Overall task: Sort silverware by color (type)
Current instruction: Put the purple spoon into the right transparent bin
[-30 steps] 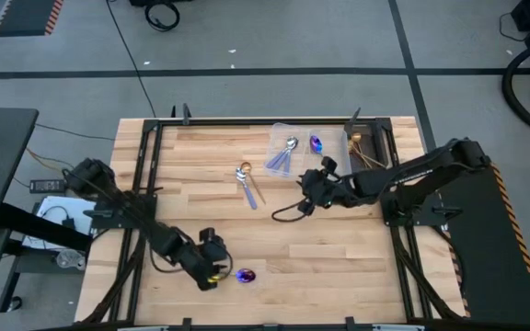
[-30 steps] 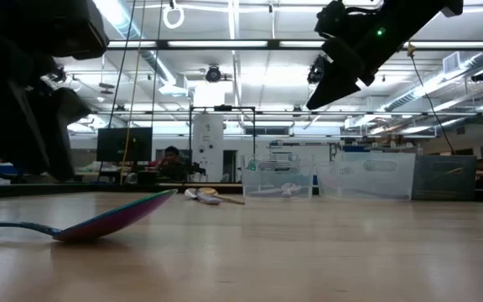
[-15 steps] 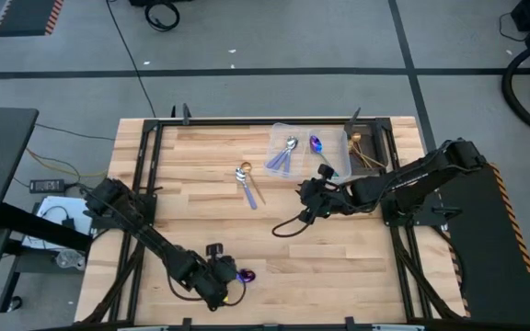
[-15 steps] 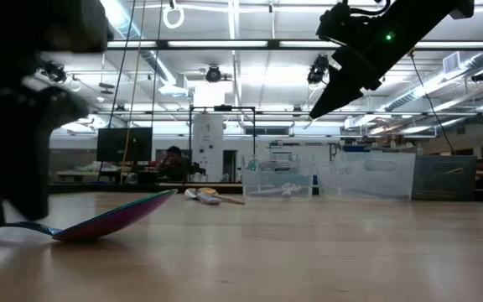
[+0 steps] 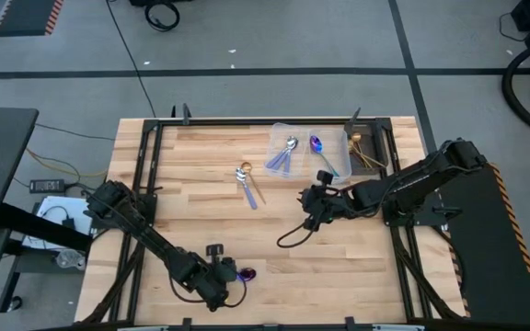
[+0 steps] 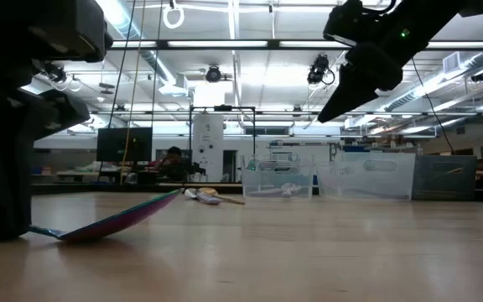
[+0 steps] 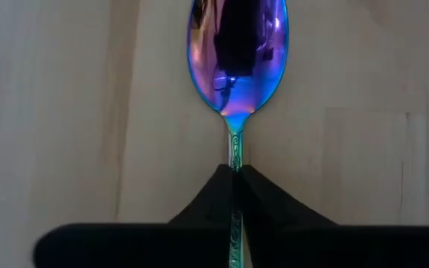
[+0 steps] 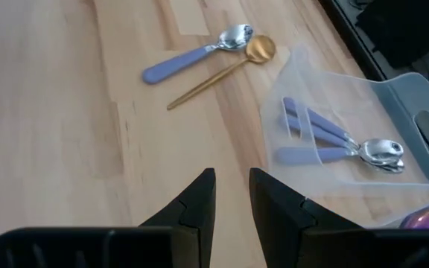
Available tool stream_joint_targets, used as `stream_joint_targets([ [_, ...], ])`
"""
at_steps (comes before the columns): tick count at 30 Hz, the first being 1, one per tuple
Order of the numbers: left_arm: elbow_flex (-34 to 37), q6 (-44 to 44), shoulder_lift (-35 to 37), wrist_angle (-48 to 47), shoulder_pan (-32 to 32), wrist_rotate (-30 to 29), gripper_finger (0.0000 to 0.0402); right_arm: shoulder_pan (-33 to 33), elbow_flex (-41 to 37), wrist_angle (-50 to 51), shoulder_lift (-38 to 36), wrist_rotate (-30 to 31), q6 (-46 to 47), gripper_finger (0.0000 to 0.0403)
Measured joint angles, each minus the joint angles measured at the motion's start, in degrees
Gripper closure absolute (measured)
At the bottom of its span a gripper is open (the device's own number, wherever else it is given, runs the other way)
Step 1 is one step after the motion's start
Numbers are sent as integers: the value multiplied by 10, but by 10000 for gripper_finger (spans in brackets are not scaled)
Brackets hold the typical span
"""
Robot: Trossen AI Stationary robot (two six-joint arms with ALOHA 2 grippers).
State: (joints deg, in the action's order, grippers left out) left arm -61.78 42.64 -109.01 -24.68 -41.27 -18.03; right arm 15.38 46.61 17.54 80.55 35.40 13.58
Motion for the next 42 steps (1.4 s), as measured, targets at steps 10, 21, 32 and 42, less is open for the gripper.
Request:
stream_joint_targets([
  [10, 6, 6, 29, -15, 4, -93, 385, 0, 0, 15, -1, -24, -18, 309],
  [21, 3, 2, 38, -7, 33, -209, 385, 0, 0, 45, -22, -12, -16, 309],
  [32, 3, -52, 39, 12, 84, -313, 385, 0, 0, 70, -64, -15, -19, 309],
  [42, 3, -235, 40, 109, 130, -313, 386, -10, -60, -10, -130, -25, -61, 309],
])
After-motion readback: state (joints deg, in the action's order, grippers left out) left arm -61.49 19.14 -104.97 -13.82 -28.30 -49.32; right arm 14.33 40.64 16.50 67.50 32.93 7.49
